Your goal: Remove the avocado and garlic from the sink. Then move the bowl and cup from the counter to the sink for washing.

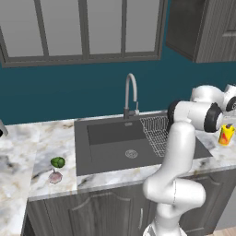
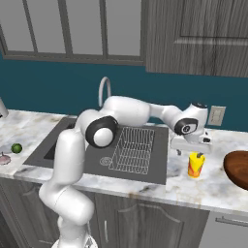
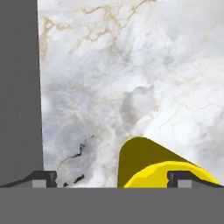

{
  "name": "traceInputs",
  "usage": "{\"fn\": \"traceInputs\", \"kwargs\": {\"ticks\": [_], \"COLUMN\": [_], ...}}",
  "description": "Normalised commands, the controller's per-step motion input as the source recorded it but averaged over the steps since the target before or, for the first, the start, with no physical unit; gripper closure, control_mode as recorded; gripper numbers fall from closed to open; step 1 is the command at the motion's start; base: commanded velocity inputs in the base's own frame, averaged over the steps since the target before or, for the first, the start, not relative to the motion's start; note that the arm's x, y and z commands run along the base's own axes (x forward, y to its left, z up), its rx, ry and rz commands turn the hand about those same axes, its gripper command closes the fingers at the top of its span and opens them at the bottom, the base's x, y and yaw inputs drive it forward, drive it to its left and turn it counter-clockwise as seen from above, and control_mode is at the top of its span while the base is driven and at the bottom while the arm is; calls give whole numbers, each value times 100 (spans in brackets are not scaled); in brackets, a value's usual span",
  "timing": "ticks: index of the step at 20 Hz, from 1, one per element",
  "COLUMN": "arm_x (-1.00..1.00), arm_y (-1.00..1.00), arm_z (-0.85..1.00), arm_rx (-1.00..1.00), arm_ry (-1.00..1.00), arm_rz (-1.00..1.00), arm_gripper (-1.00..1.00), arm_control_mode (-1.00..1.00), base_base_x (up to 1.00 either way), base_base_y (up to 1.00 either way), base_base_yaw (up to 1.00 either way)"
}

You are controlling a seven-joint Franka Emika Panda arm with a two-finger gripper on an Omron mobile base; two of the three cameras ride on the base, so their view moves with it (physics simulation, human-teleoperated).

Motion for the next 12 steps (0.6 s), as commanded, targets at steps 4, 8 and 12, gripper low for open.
{"fn": "traceInputs", "kwargs": {"ticks": [4, 8, 12], "arm_x": [19, 13, 0], "arm_y": [-17, -17, -13], "arm_z": [-15, -13, -15], "arm_rx": [0, 0, 0], "arm_ry": [3, 3, 0], "arm_rz": [0, 0, 0], "arm_gripper": [-100, -100, -100], "arm_control_mode": [-100, -100, -100], "base_base_x": [0, 0, 0], "base_base_y": [0, 0, 0], "base_base_yaw": [0, 0, 0]}}
